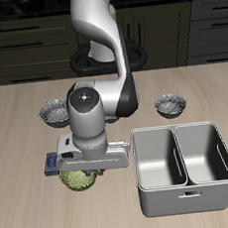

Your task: Place the green bowl in the left side of the drainer

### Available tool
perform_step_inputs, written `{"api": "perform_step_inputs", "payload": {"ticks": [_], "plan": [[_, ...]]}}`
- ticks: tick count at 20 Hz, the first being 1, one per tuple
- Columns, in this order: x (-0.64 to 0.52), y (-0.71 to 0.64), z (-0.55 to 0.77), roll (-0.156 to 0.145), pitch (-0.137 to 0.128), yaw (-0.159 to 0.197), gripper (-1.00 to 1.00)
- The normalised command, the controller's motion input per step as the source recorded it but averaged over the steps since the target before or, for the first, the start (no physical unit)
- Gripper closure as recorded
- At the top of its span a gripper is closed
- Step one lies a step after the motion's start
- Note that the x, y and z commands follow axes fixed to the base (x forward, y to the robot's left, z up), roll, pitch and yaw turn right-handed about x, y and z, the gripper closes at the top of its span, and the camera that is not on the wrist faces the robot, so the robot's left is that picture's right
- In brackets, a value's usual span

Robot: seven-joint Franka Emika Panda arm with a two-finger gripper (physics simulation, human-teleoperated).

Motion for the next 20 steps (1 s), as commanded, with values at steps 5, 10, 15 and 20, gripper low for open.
{"api": "perform_step_inputs", "payload": {"ticks": [5, 10, 15, 20], "plan": [[0.01, 0.04, 0.04, 0.017, -0.003, 0.002, 1.0], [-0.03, 0.03, 0.12, -0.001, -0.008, 0.019, 1.0], [-0.14, 0.04, 0.41, -0.003, -0.042, 0.021, 1.0], [-0.12, -0.08, 0.5, -0.02, -0.053, -0.004, 1.0]]}}
